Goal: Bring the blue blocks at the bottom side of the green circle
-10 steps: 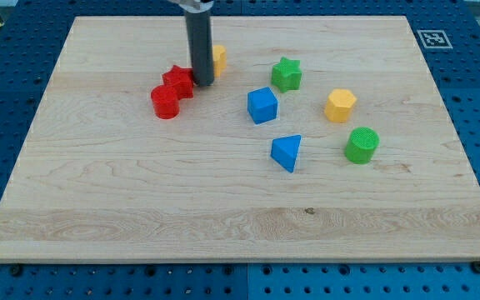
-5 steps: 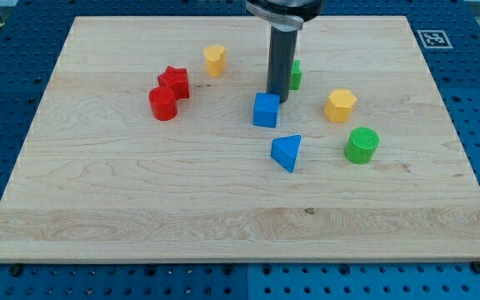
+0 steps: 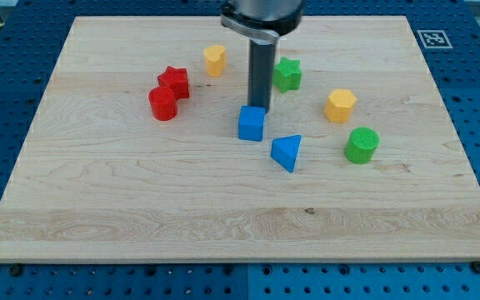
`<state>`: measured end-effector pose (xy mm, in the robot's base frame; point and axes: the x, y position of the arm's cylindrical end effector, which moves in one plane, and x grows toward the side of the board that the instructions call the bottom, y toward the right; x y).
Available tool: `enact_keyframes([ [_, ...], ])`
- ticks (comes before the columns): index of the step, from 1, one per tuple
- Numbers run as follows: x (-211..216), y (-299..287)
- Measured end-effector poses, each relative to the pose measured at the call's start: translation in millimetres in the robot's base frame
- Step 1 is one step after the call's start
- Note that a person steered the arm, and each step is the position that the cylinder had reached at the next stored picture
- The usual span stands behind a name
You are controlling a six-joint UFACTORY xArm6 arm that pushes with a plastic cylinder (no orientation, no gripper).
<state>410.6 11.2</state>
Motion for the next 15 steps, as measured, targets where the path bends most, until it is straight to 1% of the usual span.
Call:
enact_keyframes([
  [2,-0.5,-22.2],
  [4,27.4,3.8],
  [5,33.4,17.4],
  [6,37.2,18.9],
  [8,42.8,-40.4],
  [9,58.2,-44.4],
  [11,60.3,27.5],
  [13,78.4,39.7],
  [14,91.8,63.4],
  [15,92.2,67.3],
])
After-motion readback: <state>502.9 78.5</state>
